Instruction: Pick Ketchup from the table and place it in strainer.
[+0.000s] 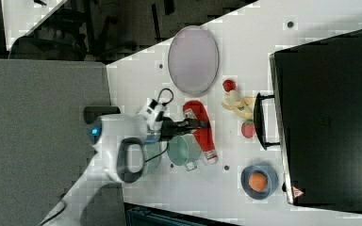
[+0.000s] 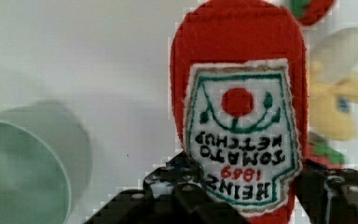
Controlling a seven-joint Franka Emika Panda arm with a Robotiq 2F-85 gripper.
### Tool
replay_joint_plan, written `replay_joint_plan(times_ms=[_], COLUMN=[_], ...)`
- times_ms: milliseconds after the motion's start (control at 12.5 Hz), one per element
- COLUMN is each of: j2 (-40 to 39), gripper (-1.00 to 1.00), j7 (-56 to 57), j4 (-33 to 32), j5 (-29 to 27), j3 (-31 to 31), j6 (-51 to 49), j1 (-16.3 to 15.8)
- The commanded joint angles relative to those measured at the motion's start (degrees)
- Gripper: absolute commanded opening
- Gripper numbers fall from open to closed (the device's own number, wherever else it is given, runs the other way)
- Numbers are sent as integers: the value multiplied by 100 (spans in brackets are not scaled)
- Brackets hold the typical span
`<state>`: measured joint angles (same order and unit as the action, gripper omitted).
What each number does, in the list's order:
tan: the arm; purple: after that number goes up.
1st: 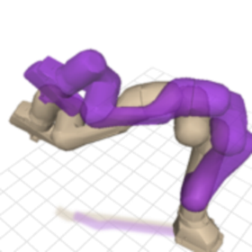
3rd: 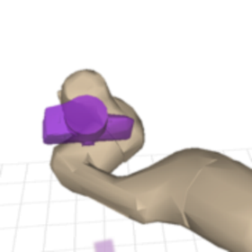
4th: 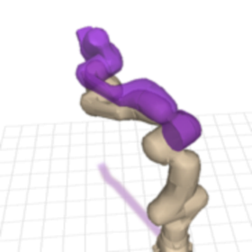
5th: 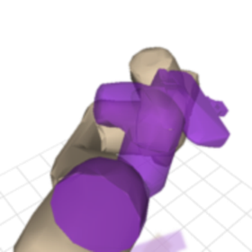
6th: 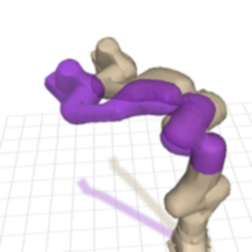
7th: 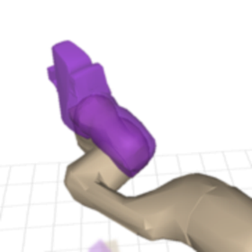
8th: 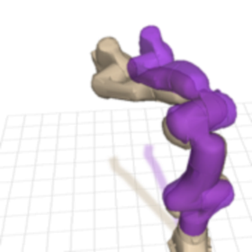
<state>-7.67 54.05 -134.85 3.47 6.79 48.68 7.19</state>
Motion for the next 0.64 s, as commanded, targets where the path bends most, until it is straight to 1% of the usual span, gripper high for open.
replay_joint_plan(times_ms=[80, 240, 400, 640], j2=[844, 1189, 1436, 1551], gripper=[18, 18, 18, 18], j7=[159, 154, -14, -731], j4=[482, 761, 991, 1259], j5=[19, 0, -77, -253], j3=[10, 58, 199, 554], j6=[-832, -1691, -2345, -2701], j1=[30, 6, -27, -142])
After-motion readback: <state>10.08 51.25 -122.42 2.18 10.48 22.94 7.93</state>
